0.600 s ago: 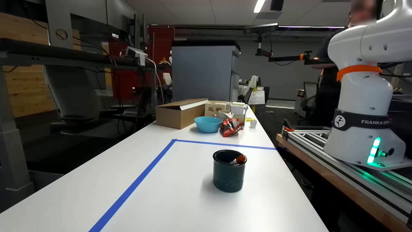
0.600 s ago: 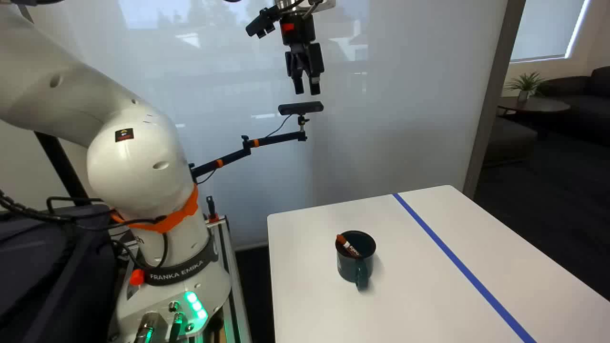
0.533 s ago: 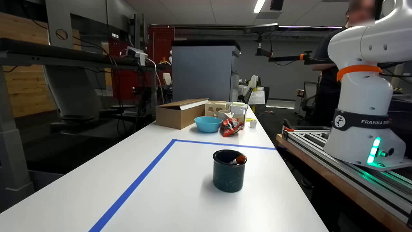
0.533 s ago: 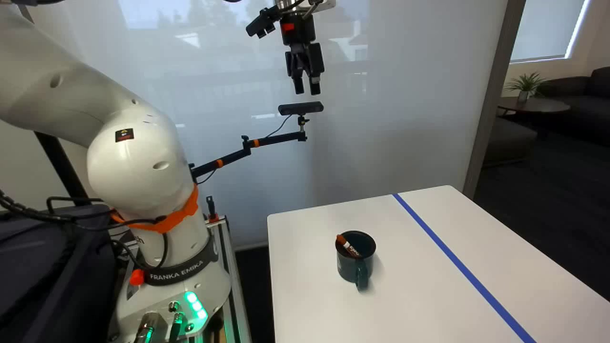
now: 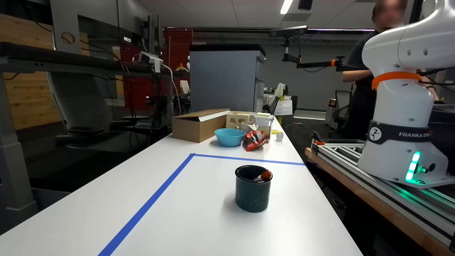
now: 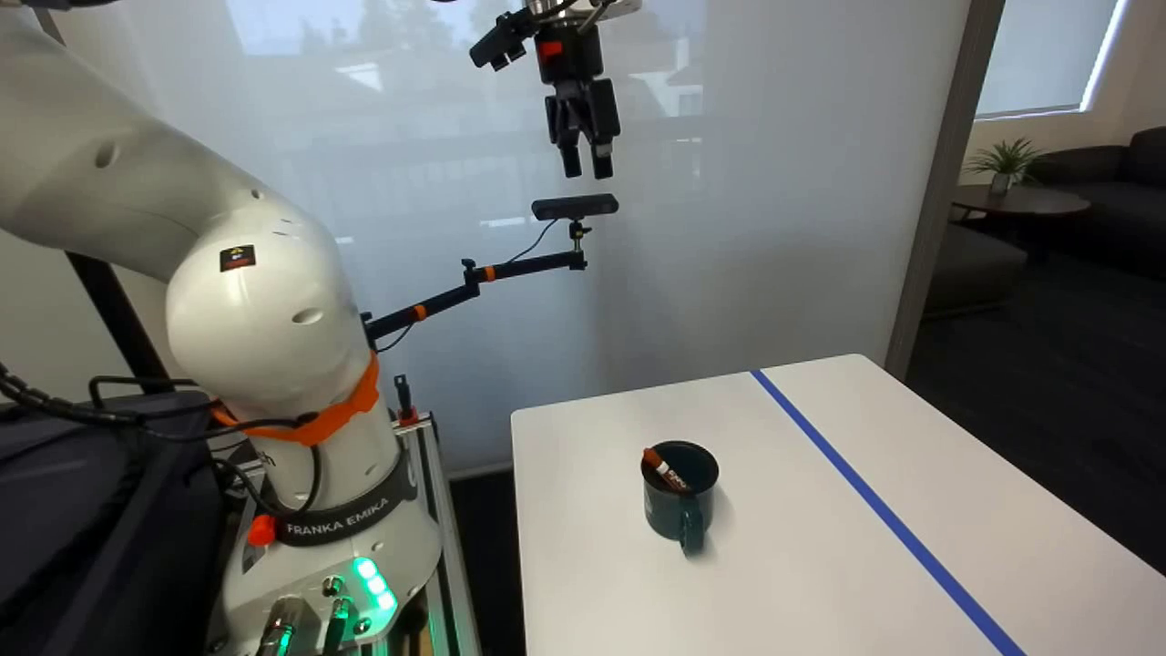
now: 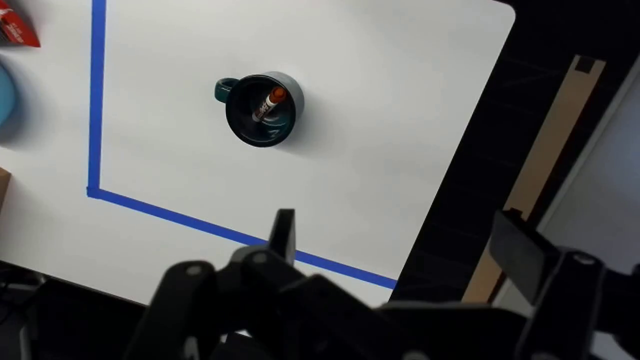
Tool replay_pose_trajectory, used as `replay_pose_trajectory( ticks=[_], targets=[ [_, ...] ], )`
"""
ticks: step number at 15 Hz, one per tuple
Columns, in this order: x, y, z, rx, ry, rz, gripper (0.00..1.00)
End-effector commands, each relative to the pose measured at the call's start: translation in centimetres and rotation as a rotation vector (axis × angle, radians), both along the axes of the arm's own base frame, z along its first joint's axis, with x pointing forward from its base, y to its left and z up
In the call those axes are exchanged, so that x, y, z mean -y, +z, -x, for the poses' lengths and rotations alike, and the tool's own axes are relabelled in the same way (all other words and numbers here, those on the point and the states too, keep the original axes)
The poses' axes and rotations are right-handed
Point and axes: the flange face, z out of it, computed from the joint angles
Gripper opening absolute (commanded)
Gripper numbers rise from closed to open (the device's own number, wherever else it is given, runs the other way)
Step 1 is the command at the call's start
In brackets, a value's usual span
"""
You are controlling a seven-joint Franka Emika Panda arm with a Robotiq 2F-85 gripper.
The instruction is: Remove the orange marker from the cup and put it on the table inside the border
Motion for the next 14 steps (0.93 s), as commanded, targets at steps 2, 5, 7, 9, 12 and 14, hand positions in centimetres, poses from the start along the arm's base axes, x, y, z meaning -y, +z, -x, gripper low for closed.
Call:
replay_pose_trajectory(
  ticks=[2, 5, 7, 9, 12, 14],
  targets=[
    [0.0, 0.1, 0.0, -0.001, 0.000, 0.000, 1.00],
    [0.1, 0.1, -0.2, 0.011, -0.007, 0.004, 1.00],
    [1.7, -0.2, -1.1, -0.014, -0.020, -0.036, 1.00],
    [4.0, -0.7, -2.2, -0.045, -0.063, -0.104, 1.00],
    [7.8, -2.5, -3.9, -0.101, -0.138, -0.221, 1.00],
    [10.2, -4.3, -4.6, -0.150, -0.207, -0.310, 1.00]
  ],
)
